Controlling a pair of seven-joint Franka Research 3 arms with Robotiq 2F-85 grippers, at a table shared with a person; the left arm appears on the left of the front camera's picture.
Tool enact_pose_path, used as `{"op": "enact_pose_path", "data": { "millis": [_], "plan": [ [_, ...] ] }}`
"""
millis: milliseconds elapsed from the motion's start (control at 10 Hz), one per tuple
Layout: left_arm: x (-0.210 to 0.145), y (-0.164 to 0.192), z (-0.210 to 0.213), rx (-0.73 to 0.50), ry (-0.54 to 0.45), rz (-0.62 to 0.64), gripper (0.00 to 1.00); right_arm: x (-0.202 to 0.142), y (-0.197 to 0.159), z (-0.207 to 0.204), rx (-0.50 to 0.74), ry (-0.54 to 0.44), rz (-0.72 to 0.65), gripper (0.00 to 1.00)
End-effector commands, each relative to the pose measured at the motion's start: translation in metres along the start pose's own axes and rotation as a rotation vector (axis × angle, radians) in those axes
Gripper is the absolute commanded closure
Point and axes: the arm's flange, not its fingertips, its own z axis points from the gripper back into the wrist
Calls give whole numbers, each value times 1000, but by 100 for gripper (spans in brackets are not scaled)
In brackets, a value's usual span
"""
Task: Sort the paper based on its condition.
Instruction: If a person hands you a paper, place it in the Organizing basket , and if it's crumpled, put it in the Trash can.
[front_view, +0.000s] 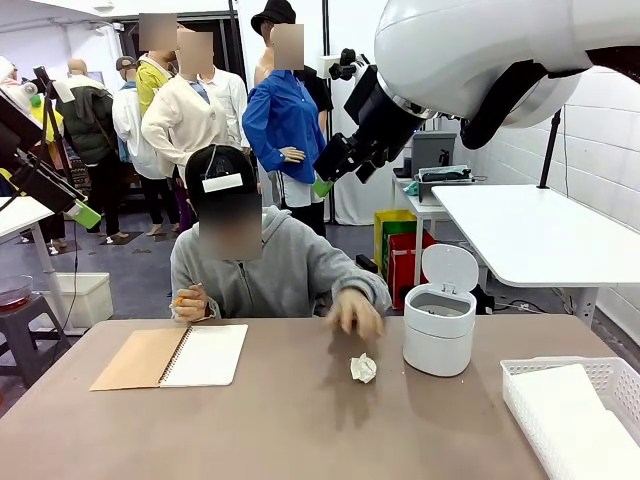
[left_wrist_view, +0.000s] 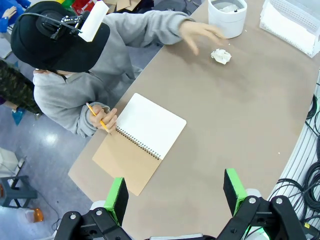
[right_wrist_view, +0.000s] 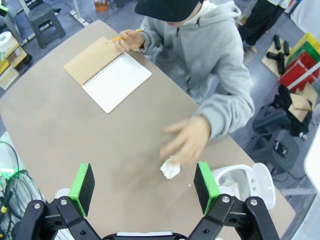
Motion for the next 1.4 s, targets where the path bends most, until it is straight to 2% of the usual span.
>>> {"op": "enact_pose_path", "data": {
  "millis": [0,1000,1100,1300],
  "plan": [
    [1,0,0,2,1,-1,0,0,0,0,1,0,3,0],
    [1,0,0,2,1,-1,0,0,0,0,0,0,0,0],
    [1,0,0,2,1,-1,0,-4,-2,-17,2,68,-33,0],
    [1,0,0,2,1,-1,0,-13,-4,-48,141,189,-114,0]
  ]
}}
